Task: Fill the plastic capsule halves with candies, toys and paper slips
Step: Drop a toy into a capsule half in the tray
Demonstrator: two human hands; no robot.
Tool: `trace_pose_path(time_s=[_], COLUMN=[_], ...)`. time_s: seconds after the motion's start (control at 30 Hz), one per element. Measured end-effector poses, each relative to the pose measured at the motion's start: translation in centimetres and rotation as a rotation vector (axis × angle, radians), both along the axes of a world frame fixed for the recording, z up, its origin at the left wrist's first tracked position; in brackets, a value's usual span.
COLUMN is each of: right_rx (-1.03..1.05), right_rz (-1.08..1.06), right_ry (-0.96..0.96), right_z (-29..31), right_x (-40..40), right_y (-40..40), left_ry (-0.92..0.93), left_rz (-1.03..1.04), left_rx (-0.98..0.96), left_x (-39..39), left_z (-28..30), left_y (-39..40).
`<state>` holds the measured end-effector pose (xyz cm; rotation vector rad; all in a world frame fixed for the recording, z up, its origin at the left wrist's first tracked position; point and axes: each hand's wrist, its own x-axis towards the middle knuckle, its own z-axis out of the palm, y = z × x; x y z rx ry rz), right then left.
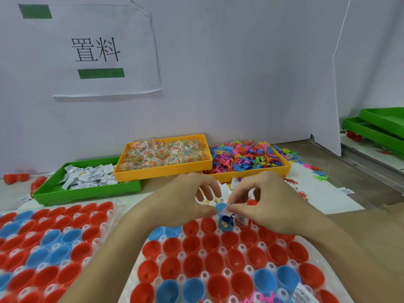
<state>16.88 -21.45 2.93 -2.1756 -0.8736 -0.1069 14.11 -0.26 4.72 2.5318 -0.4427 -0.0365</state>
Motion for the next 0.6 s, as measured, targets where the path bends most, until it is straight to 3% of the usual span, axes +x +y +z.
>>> trace_pose_path(time_s=[0.17, 0.6], right_rx=[-0.116, -0.190], right_rz=[-0.012, 0.022], right_ry=[-0.008, -0.031], right_z=[-0.43, -0.61], right_x=[0.00, -0.07], right_y=[0.37, 0.40], left_ry=[-0.004, -0.017], left_rz=[-0.003, -0.019], left_rx=[0.003, 0.035], left_x=[0.01, -0.12], left_z=[-0.05, -0.11], left_y=[-0.21, -0.80])
